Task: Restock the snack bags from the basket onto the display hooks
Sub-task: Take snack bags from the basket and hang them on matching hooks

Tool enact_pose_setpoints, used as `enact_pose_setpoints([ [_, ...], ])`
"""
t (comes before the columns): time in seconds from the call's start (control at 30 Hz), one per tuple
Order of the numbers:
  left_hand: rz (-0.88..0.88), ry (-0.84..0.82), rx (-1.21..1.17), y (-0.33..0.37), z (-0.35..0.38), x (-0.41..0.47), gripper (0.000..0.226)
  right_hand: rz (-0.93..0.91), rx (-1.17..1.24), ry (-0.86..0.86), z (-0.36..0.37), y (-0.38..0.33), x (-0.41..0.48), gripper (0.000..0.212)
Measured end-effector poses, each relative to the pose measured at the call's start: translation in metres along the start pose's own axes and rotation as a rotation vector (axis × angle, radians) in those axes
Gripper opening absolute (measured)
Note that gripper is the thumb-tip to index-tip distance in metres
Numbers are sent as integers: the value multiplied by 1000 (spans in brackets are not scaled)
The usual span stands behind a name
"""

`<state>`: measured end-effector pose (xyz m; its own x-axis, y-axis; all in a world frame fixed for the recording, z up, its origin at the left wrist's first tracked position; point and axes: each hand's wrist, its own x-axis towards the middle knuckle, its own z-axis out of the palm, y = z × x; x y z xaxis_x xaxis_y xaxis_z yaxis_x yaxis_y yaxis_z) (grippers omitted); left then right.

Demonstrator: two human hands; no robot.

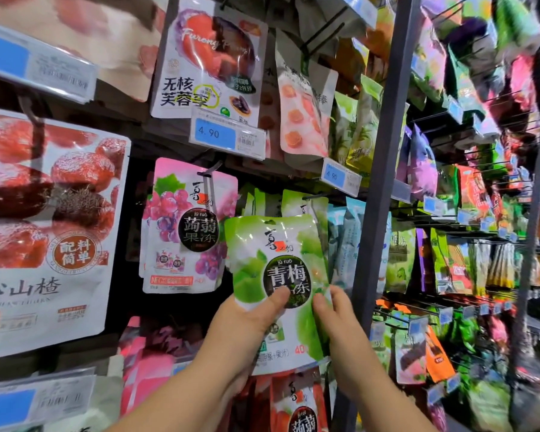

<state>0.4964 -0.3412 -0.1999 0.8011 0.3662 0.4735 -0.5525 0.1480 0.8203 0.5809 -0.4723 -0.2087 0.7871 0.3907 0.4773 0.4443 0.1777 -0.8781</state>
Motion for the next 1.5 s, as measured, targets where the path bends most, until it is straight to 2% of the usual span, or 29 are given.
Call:
enact_pose_setpoints([
  [0.03, 0, 1, 31, -1, 4, 5, 33, 15, 71, -11, -3, 0, -2, 77],
  [0.1, -5, -13, 90, -1, 12, 12, 43, 7, 170, -3, -12, -1, -2, 63],
  [0.13, -11, -13, 109, -1, 16, 15, 40, 3, 193, -1, -16, -2, -2, 58],
  [0.23, -29, -8, 144, 0, 27, 24, 26, 6, 236, -11, -28, -2, -2, 76],
  [0.3, -55, -8, 196, 1, 35, 28, 45, 8, 251, -11, -32, -3, -3, 87],
  [0.37, -60, -1, 247, 0, 39, 32, 70, -11, 257, 12, -36, -4, -2, 78],
  [0.47, -51, -8, 317, -3, 45, 39, 80, -47, 296, 48, -37, -4, 0, 56],
  [0.53, -54, -24, 318, -1, 49, 39, 78, -64, 327, 92, -38, -4, 3, 46],
  [0.63, -14, 13, 362, 3, 51, 37, 53, -105, 332, 175, -37, -2, 7, 41],
  [0.7, 52, 41, 424, 4, 51, 36, 44, -151, 298, 215, -35, -3, 12, 44],
  [0.8, 163, 8, 479, 6, 50, 36, 60, -208, 273, 235, -33, -1, 19, 53],
  [0.93, 224, -28, 529, 12, 51, 42, 80, -245, 231, 253, -26, -5, 25, 51],
  [1.13, 254, -30, 570, 19, 48, 58, 77, -285, 282, 281, -15, -12, 38, 51],
  [1.5, 260, -23, 549, 16, 47, 77, 67, -245, 196, 283, -16, -13, 52, 50],
])
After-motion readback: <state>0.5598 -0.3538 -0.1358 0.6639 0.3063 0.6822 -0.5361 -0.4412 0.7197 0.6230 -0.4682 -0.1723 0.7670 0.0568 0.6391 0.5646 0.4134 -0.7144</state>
